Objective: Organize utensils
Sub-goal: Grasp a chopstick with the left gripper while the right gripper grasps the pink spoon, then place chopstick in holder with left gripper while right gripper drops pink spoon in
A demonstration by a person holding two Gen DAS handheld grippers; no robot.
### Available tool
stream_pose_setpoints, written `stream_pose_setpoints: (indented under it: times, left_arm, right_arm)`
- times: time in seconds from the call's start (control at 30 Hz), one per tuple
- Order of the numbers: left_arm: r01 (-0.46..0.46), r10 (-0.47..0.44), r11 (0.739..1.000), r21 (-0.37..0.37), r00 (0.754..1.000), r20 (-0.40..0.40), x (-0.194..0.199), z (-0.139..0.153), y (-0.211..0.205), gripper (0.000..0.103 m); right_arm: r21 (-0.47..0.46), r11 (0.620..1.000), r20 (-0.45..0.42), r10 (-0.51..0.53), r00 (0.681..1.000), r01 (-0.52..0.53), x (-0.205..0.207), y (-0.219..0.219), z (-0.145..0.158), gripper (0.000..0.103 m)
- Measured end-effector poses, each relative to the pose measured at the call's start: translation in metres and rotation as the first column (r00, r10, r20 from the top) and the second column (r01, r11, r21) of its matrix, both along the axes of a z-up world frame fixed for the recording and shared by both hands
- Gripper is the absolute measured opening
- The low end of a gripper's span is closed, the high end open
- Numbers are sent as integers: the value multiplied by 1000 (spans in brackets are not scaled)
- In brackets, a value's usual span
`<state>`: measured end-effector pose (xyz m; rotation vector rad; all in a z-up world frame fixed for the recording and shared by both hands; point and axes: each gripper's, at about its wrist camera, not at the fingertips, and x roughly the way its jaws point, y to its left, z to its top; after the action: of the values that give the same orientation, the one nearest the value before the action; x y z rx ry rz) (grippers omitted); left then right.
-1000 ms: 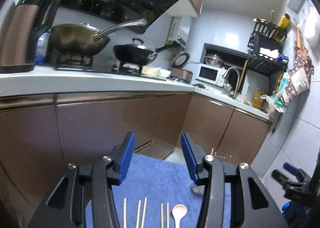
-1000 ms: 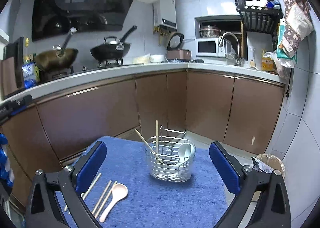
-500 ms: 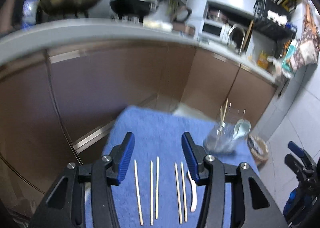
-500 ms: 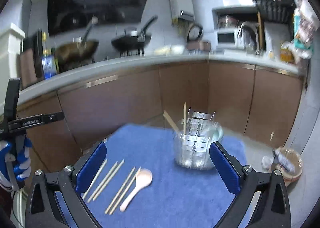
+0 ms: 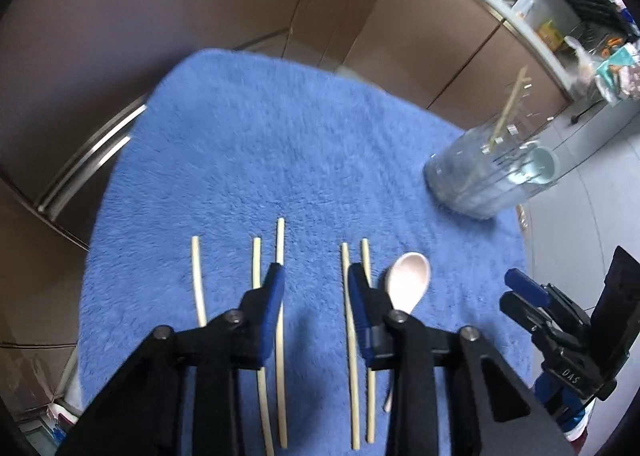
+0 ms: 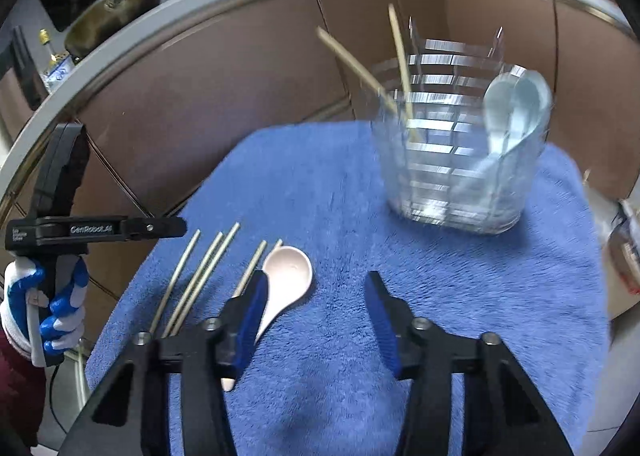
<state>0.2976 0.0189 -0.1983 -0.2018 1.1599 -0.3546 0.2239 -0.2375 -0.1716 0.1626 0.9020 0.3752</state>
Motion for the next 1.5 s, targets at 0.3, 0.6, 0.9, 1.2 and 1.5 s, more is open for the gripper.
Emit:
stream_pose_setpoints:
  times: [0.3, 0.6, 0.9, 1.2, 1.5]
  left_arm:
    - [17, -12, 998, 62, 996, -93, 35, -37, -10, 16]
    - [46, -29, 992, 120, 990, -135, 55, -56, -16, 13]
    - [41, -22, 991, 131, 990, -138, 64, -59, -23, 6]
    - [6, 6, 995, 99, 993, -122, 50, -55, -17, 5]
    - [-4, 3, 999, 49, 1000, 25, 10, -12, -13, 5]
  right_arm:
    - [4, 997, -74, 82, 994, -82, 33, 10, -30, 36]
    - [-27, 985, -141, 167, 976, -173, 62, 28, -48, 34]
    - [-62, 965, -184, 239, 954, -254, 78, 38, -55, 23]
    - [-150, 942, -150, 277, 949, -299, 65, 46, -46, 7]
    - [-191, 956, -47, 217, 975, -222, 27, 36, -14, 6]
